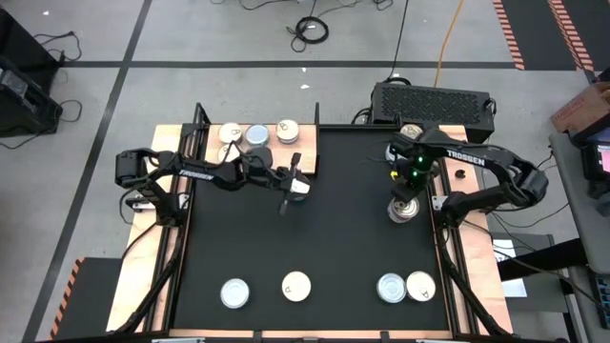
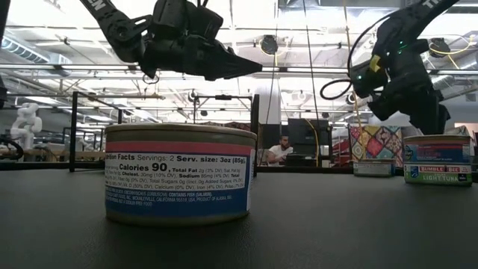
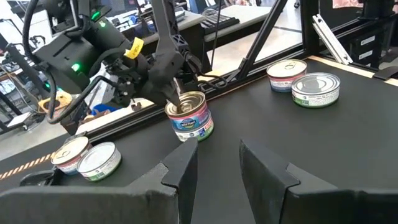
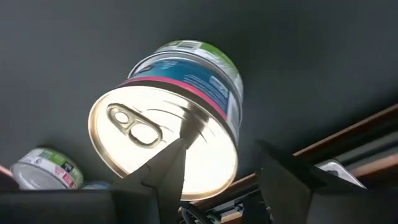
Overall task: Stack canned seafood by type on shelf
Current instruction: Put the blue tuna can on the shelf
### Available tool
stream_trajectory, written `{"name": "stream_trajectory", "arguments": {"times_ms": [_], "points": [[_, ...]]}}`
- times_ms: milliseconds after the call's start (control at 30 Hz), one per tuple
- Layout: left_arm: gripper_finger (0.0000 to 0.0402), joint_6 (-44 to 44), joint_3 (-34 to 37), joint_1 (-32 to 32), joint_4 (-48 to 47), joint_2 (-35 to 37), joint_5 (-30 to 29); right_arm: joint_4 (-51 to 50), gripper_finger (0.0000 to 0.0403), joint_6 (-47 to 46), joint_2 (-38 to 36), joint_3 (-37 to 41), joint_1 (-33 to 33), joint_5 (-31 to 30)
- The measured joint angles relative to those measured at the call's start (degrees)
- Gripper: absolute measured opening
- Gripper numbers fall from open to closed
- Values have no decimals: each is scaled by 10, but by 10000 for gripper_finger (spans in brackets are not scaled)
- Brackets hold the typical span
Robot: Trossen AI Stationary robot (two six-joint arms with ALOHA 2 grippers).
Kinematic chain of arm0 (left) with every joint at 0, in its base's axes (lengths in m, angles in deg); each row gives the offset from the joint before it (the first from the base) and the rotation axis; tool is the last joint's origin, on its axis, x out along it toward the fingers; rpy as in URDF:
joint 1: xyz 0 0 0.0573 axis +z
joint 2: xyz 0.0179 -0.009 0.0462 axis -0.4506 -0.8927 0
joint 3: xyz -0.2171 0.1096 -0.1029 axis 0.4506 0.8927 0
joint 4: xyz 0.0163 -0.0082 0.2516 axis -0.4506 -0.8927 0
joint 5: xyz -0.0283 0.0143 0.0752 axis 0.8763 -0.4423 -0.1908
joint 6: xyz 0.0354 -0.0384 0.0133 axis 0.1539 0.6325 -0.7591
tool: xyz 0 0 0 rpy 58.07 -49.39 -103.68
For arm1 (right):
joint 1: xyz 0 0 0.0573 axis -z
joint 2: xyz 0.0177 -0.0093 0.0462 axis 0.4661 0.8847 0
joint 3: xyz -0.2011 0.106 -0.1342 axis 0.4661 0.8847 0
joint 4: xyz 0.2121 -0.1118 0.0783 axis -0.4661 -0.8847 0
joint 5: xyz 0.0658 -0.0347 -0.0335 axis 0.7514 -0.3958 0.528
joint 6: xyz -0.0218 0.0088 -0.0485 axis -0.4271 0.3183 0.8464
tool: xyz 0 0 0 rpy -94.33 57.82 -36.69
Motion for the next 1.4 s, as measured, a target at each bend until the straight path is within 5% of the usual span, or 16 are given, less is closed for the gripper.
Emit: {"name": "stream_trajectory", "arguments": {"times_ms": [400,1067,1233,1400], "points": [[121,0,0,8,0,0,0,22,9,24,8,0,0,60],[121,-21,0,6,-1,-2,0,184,0,-2,0,1,-52,122],[121,-94,-20,-20,35,-48,-7,211,0,-40,0,1,-65,123],[121,-189,-108,-64,34,-139,-80,229,0,-82,1,1,-68,123]]}}
